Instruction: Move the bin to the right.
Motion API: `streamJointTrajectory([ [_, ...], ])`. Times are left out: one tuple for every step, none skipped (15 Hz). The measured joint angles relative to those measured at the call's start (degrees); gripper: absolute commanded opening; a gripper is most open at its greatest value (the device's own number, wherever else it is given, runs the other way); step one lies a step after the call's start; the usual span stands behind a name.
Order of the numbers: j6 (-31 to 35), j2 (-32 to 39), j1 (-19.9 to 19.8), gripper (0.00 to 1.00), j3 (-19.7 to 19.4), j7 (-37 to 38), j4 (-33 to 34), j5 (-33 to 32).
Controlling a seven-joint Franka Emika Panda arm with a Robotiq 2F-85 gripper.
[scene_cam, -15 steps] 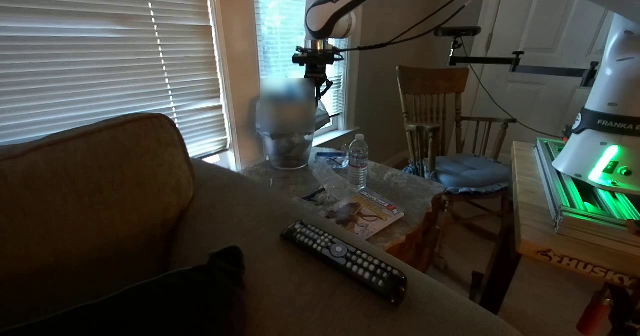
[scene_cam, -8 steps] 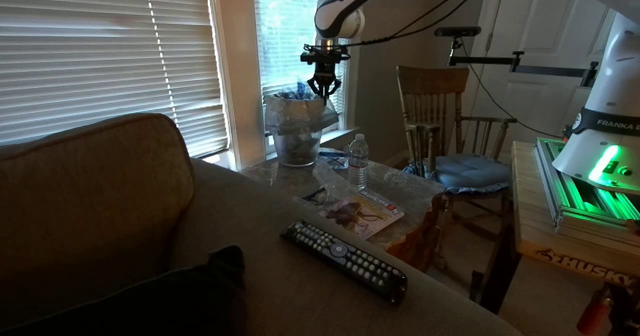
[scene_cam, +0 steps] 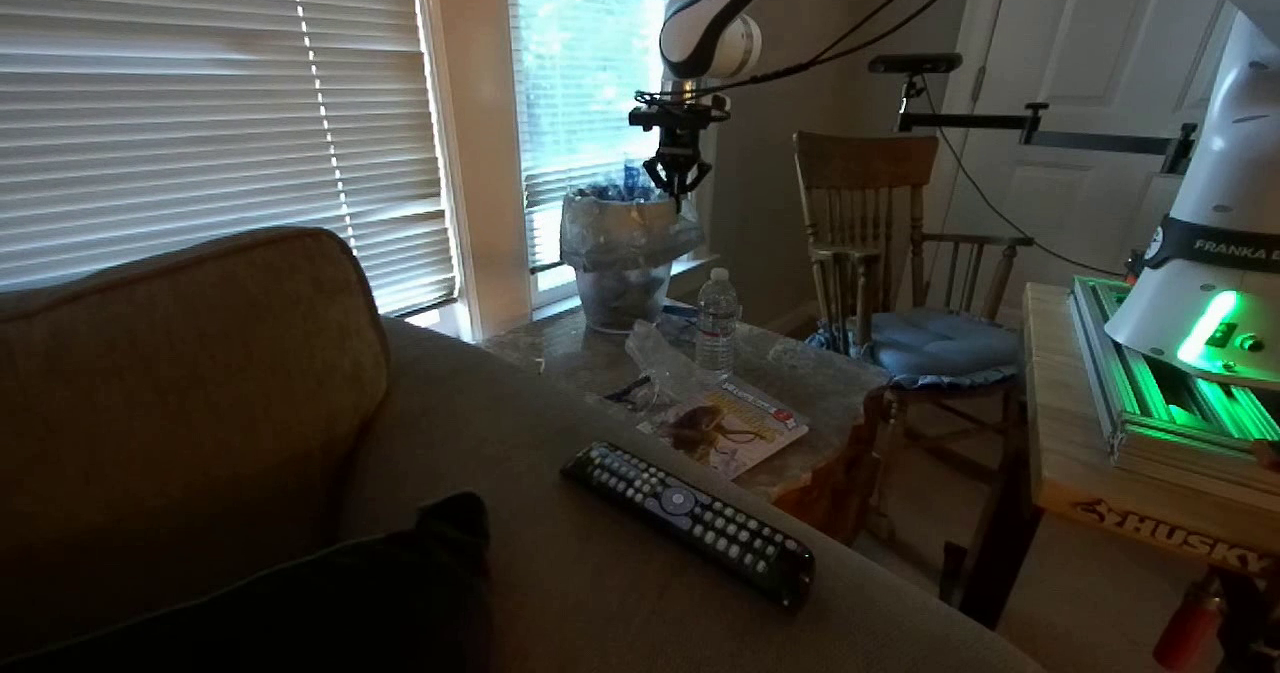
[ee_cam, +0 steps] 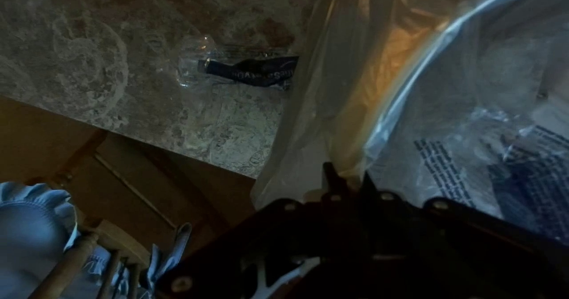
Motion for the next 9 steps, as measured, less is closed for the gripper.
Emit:
streamJointTrajectory([
  [0.68, -0.96, 0.04, 0.02, -0.19, 0.22, -1.75, 0.0],
  [1.18, -1.83, 0.08, 0.02, -0.4, 0.49, -3.22, 0.0],
  [1.62, -2.57, 0.14, 0.02, -0.65, 0.9, -4.53, 0.0],
  [1.93, -3.19, 0.17, 0.02, -0.89, 1.49, -5.61, 0.0],
  [2.22, -3.71, 0.2, 0.02, -1.15, 2.11, -6.48, 0.0],
  [2.39, -4.02, 0.21, 0.02, -1.38, 2.74, -7.04, 0.0],
  [2.57, -4.25, 0.22, 0.02, -1.58, 3.39, -7.46, 0.0],
  [2.63, -4.39, 0.22, 0.02, -1.73, 4.05, -7.67, 0.0],
  [2.63, -4.42, 0.22, 0.02, -1.84, 4.65, -7.68, 0.0],
])
